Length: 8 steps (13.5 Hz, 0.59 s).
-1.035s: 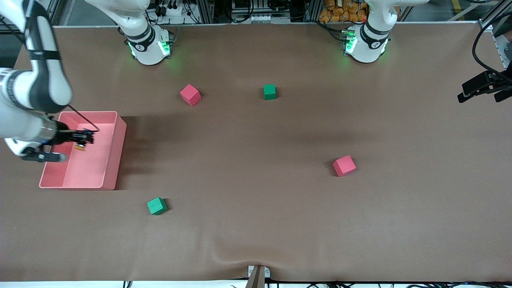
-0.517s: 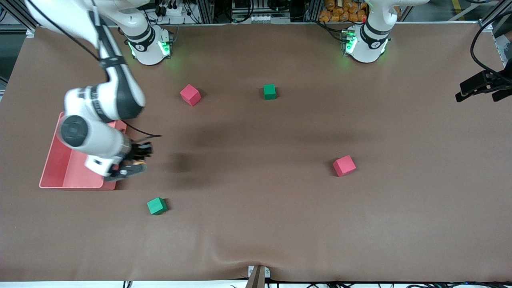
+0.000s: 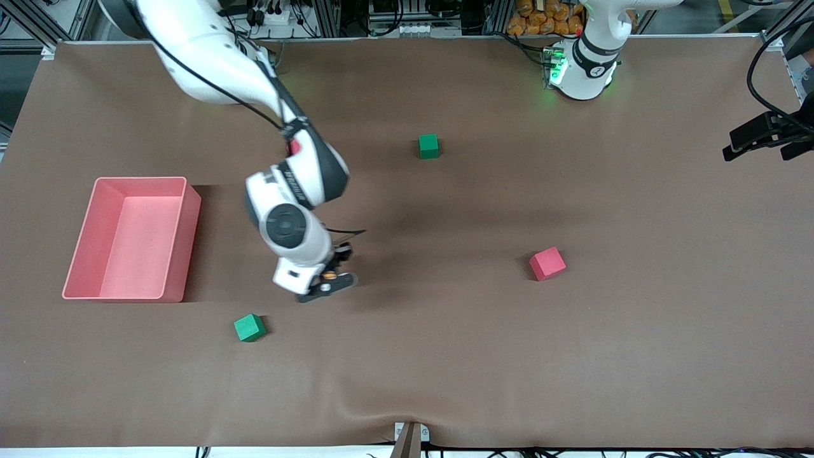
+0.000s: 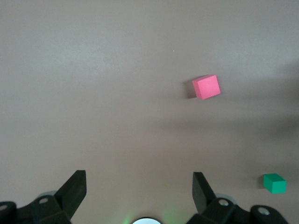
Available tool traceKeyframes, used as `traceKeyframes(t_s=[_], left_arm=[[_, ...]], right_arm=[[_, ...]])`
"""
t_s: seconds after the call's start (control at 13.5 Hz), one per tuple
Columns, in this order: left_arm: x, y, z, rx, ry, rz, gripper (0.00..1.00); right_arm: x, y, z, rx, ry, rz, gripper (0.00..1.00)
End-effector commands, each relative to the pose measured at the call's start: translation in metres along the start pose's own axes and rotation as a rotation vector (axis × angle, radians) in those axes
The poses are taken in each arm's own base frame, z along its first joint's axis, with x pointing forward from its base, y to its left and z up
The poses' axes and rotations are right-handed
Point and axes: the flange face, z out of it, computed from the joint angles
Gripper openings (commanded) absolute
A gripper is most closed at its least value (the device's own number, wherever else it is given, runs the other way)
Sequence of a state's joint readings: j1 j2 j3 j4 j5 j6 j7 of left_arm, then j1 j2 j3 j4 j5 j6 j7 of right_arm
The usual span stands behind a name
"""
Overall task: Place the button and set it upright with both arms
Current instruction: 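Lift the button out of the tray with the right gripper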
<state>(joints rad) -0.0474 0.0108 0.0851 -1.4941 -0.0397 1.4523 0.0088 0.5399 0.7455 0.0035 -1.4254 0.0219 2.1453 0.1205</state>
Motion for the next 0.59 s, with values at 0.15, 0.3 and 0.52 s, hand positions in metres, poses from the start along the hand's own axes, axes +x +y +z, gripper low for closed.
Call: traceKeyframes(t_s=[0.15, 0.3, 0.52], left_arm=[[0.001, -0.009, 0.000, -0.006, -0.019, 0.042, 1.00], [0.001, -0.008, 0.000, -0.009, -0.018, 0.053, 1.00], [0.001, -0.006, 0.001, -0.008, -0.019, 0.059, 1.00]], right_arm=[[0.002, -0.087, 0.053, 0.027, 0.033, 0.010, 0.13], [0.000, -0.101, 0.065, 0.025, 0.024, 0.023, 0.13], [-0.005, -0.113, 0.068, 0.026, 0.013, 0.057, 0.16]])
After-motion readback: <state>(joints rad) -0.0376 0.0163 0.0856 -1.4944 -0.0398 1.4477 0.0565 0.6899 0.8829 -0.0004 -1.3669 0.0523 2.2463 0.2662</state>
